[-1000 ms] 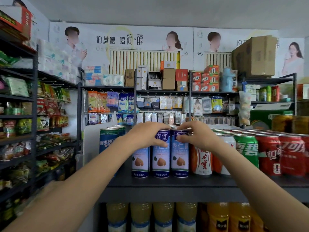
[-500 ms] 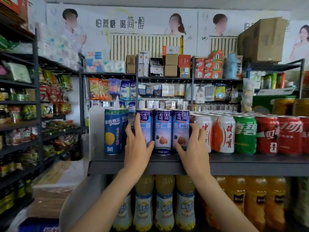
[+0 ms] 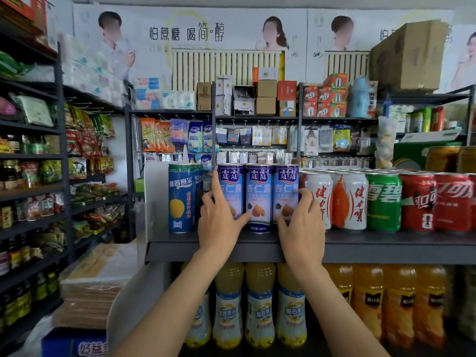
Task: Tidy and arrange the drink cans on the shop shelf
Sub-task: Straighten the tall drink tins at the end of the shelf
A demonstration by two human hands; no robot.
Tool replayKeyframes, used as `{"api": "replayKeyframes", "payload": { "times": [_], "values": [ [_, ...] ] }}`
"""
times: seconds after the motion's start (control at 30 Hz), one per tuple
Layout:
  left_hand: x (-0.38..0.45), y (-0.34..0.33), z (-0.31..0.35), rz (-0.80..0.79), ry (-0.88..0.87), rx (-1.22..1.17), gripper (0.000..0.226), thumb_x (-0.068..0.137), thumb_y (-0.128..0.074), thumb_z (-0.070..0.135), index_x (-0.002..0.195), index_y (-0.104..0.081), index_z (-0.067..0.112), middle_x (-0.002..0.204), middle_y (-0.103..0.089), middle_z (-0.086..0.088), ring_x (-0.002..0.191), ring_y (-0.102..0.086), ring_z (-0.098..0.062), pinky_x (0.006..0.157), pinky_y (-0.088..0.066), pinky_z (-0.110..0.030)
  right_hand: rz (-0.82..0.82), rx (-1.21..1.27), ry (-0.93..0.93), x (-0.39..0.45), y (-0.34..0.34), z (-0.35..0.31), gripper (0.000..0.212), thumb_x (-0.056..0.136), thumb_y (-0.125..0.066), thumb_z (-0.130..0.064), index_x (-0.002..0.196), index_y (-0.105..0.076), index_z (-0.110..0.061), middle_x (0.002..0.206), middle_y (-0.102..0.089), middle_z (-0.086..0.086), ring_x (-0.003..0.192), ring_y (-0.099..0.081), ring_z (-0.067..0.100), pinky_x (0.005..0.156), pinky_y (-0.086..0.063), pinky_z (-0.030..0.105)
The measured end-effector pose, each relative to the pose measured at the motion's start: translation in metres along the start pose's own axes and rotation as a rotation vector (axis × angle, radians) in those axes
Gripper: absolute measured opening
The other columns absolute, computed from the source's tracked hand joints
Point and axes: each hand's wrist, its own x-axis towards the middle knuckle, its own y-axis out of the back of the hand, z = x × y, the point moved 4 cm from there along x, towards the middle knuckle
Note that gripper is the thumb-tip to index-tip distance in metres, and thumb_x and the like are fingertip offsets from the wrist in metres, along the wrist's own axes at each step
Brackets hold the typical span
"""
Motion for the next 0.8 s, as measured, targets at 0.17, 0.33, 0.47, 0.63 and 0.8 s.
{"api": "replayKeyframes", "payload": {
  "times": [0.17, 0.33, 0.47, 0.63, 0.8],
  "values": [
    [0.001, 0.002, -0.004, -0.071, 0.022, 0.0, 0.111, 0.075, -0.073, 0.035, 0.145, 0.013, 0.029, 0.135, -0.037, -0.01, 0.118, -0.046, -0.029, 0.09, -0.043, -0.043, 0.054, 0.005, 0.013, -0.002, 0.003, -0.001, 0.06, 0.078, -0.072, -0.02, 0.128, -0.042, -0.007, 0.115, -0.047, 0.015, 0.101, -0.052, 0.03, 0.079, -0.049, 0.041],
    [0.003, 0.008, -0.004, -0.06, -0.024, 0.016, 0.101, 0.083, -0.067, 0.023, 0.145, 0.012, 0.029, 0.133, -0.041, -0.009, 0.111, -0.052, -0.028, 0.086, -0.042, -0.041, -0.017, -0.068, 0.05, -0.005, -0.002, -0.022, 0.047, 0.08, -0.064, -0.05, 0.106, -0.054, -0.012, 0.104, -0.049, 0.006, 0.099, -0.048, 0.024, 0.083, -0.042, 0.037],
    [0.0, 0.011, -0.003, -0.058, -0.047, 0.057, 0.1, 0.084, -0.065, 0.023, 0.145, 0.014, 0.029, 0.129, -0.042, -0.011, 0.107, -0.053, -0.029, 0.083, -0.044, -0.041, -0.084, -0.134, 0.007, -0.007, -0.009, -0.032, 0.05, 0.081, -0.059, -0.053, 0.11, -0.048, -0.013, 0.11, -0.048, 0.003, 0.104, -0.048, 0.021, 0.085, -0.036, 0.032],
    [-0.002, 0.011, -0.002, -0.037, -0.049, 0.081, 0.098, 0.085, -0.064, 0.025, 0.145, 0.013, 0.03, 0.128, -0.041, -0.01, 0.105, -0.055, -0.028, 0.082, -0.046, -0.039, -0.093, -0.124, -0.019, -0.008, -0.011, -0.029, 0.048, 0.082, -0.058, -0.053, 0.109, -0.048, -0.014, 0.11, -0.049, 0.001, 0.104, -0.049, 0.019, 0.085, -0.035, 0.032],
    [-0.003, 0.008, -0.003, -0.034, -0.048, 0.091, 0.097, 0.085, -0.063, 0.029, 0.145, 0.012, 0.028, 0.128, -0.04, -0.01, 0.106, -0.054, -0.027, 0.08, -0.046, -0.038, -0.09, -0.129, -0.024, -0.009, -0.012, -0.029, 0.048, 0.084, -0.055, -0.054, 0.11, -0.048, -0.014, 0.11, -0.05, 0.001, 0.105, -0.05, 0.019, 0.086, -0.036, 0.033]
  ]
}}
